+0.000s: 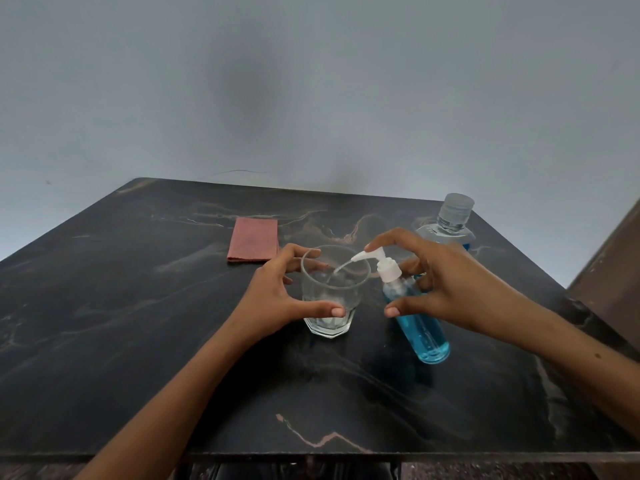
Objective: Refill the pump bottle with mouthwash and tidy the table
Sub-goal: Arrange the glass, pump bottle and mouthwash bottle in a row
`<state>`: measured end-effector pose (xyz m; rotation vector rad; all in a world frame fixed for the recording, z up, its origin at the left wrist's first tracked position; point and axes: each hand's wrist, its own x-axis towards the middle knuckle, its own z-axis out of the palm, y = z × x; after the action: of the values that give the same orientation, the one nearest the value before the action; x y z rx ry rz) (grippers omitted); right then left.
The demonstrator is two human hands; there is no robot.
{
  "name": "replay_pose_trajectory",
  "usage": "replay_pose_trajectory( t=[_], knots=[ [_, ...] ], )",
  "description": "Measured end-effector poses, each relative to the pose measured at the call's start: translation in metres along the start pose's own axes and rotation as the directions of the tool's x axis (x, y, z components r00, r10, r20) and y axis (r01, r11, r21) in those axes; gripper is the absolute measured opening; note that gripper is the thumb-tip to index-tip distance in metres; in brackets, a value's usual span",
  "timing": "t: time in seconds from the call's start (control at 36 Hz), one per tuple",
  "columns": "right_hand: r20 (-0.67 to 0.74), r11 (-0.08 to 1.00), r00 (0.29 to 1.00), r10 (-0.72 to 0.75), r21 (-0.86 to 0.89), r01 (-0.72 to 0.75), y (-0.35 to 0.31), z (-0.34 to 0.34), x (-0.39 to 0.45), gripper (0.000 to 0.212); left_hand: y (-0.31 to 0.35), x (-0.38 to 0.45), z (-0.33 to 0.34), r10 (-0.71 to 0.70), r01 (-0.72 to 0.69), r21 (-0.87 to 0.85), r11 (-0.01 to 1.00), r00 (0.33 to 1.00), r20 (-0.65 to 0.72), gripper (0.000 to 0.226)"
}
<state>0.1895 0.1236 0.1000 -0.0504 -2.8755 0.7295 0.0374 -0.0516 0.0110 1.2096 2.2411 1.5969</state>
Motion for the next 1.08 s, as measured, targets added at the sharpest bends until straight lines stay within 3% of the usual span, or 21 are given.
replay_pose_trajectory(
  t=[0.11, 0.33, 0.53, 0.64, 0.92, 1.08],
  knots=[
    [-0.041, 0.997, 0.999, 0.016, 0.071, -0.013, 0.005, 0.002, 0.0, 0.065, 0.0, 0.0, 0.0, 0.007, -0.007, 0.005, 1.0, 1.0, -0.006, 0.082],
    [-0.223, 0.968, 0.974, 0.047, 0.252, 0.01, 0.012, 0.019, -0.008, 0.079, 0.002, -0.003, 0.003, 0.049, -0.048, 0.015, 0.999, 0.995, -0.083, 0.079],
    [-0.447, 0.931, 0.885, 0.127, 0.361, 0.049, 0.015, 0.049, -0.007, 0.094, 0.0, 0.002, 0.001, 0.023, -0.023, 0.003, 1.0, 0.992, -0.127, 0.083],
    [-0.5, 0.917, 0.846, 0.187, 0.398, 0.032, 0.017, 0.062, 0.001, 0.089, -0.002, 0.013, -0.005, -0.029, 0.03, 0.006, 1.0, 0.994, -0.103, 0.085],
    [-0.539, 0.954, 0.812, 0.224, 0.293, -0.069, 0.019, 0.077, 0.054, 0.082, -0.016, 0.058, -0.017, -0.082, 0.085, 0.021, 0.996, 0.991, -0.11, 0.081],
    [-0.607, 0.974, 0.767, 0.206, 0.198, -0.105, 0.025, 0.083, 0.087, 0.076, -0.03, 0.088, -0.026, -0.144, 0.15, 0.073, 0.986, 0.986, -0.086, 0.092]
  ],
)
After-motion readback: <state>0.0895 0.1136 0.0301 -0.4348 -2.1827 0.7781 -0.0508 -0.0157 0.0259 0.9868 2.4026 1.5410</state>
